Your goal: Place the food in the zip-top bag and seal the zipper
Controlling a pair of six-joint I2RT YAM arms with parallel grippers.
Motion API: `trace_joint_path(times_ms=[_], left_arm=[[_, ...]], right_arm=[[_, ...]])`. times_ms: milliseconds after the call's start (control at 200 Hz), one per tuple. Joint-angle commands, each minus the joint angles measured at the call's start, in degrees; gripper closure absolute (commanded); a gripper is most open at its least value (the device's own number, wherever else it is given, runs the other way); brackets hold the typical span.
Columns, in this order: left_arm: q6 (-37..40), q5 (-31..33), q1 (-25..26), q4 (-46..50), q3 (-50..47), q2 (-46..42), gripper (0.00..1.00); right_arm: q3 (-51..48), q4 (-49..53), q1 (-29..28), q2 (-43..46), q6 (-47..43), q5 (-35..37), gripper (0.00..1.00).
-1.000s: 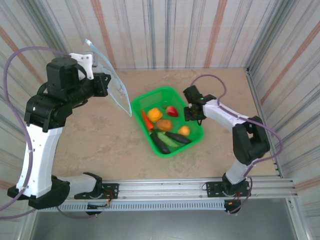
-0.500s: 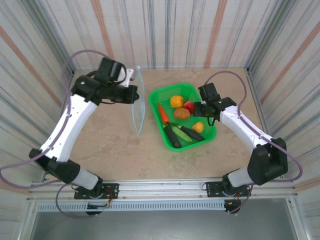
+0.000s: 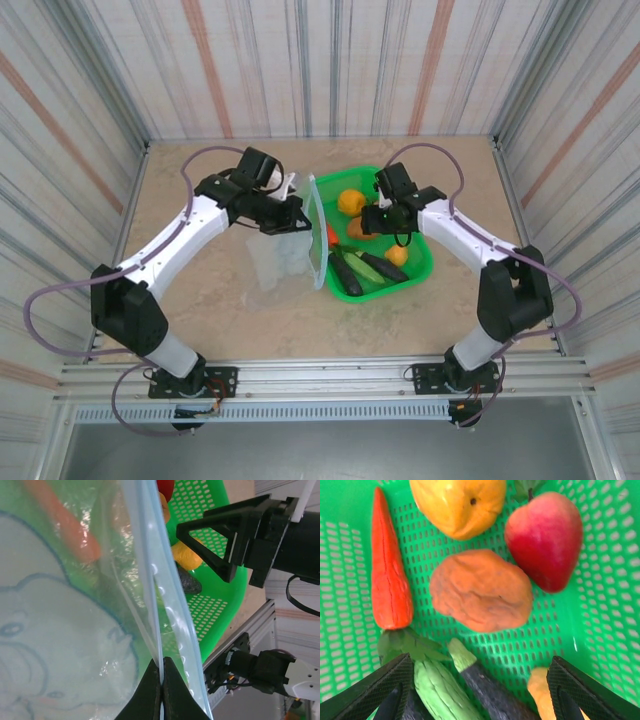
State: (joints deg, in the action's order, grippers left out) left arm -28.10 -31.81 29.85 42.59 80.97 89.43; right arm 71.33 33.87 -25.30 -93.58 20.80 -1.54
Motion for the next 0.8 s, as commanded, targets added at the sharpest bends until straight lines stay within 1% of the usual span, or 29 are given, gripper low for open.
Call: trace_joint_path(times_ms=[0,160,301,391,491,516,561,701,736,796], left_arm=[[-4.4,-2.8,-0.8,-6.2,-3.5,-2.2,1.00],[-4.8,-2.8,-2.4,-6.6,-5.7,-4.3,1.00],[-4.2,-5.3,-3.0,-8.1,-7.6,-5.1,1.00],[-2.5,-4.7,-3.0,-6.0,-6.6,-4.8,1.00],[-0.4,-3.6,-3.1,-3.6,-4.9,-4.7,1.00],[0.1,-3.5,-3.1,-3.1,-4.5,-4.7,1.00],[0.9,-3.1,-3.1,-2.1,-3.4,-4.6,1.00],[3.2,-2.1,-3.2,0.3,-0.5,-4.1,1.00],[3.6,-1.9,-3.1,0.8,0.0,-4.1,1.00],[4.4,-1.4,-3.1,1.5,0.8,-4.0,1.00]], right_arm=[[3.7,-0.2,1.6,-4.9,0.3,-2.1,0.24],[7.5,1.0,1.3,-10.8,-0.4,-2.7,0.22],[8.6,2.0,0.8,-13.0,-1.2,-2.2,0.20],[7.7,1.5,-0.2,-9.6,-0.8,-0.5,0.21],[8.5,2.7,-2.0,-3.3,-1.6,-0.7,0.26],[9.4,3.5,-2.5,-1.9,-1.9,-1.8,0.29],[10.8,5.0,-3.3,0.2,-2.4,-4.5,0.36],[13.5,6.5,-5.8,5.0,-1.4,-15.0,0.80],[13.6,6.2,-6.3,5.6,-0.5,-18.4,0.86],[13.9,5.4,-7.4,6.2,1.2,-23.3,0.92]])
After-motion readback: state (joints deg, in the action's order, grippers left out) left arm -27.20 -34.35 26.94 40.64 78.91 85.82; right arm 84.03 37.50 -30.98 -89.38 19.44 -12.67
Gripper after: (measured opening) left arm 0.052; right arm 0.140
